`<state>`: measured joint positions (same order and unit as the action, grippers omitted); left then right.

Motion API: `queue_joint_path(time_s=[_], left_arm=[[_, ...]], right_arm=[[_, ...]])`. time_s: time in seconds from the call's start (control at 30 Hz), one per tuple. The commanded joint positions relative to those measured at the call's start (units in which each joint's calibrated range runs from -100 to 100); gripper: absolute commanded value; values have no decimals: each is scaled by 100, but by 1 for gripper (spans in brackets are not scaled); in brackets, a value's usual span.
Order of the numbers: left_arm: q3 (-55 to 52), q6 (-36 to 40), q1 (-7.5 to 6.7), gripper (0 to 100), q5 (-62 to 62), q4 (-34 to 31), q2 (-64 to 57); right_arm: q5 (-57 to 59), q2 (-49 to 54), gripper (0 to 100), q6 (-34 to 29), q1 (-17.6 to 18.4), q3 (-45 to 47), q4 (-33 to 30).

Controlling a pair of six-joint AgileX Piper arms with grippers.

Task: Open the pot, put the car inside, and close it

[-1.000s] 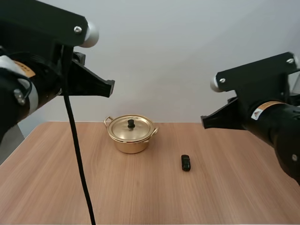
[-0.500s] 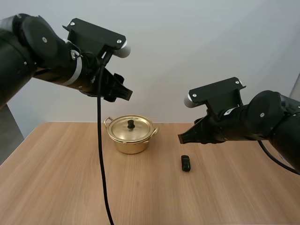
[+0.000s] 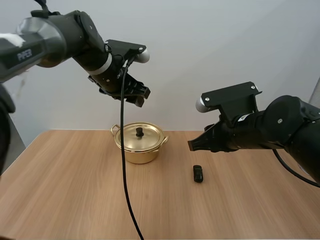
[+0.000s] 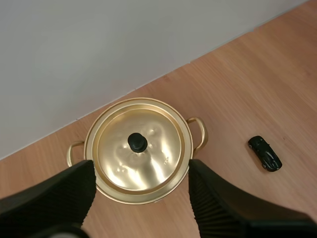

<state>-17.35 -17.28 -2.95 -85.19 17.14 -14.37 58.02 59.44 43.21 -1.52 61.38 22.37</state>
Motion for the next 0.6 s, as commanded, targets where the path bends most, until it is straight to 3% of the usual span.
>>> queue_joint_path(time_s=[0.0,0.27,0.57], left_arm=[[97,-2,1,88,-11,1,2099],[323,-2,1,88,36,1,2656],[323,-266,-11,84,1204,20,2863]], right_arm=[[-4,-6,47,2,-1,-4,4],[-55,-6,47,2,-1,-4,-8],[-55,-6,47,2,-1,-4,-8]])
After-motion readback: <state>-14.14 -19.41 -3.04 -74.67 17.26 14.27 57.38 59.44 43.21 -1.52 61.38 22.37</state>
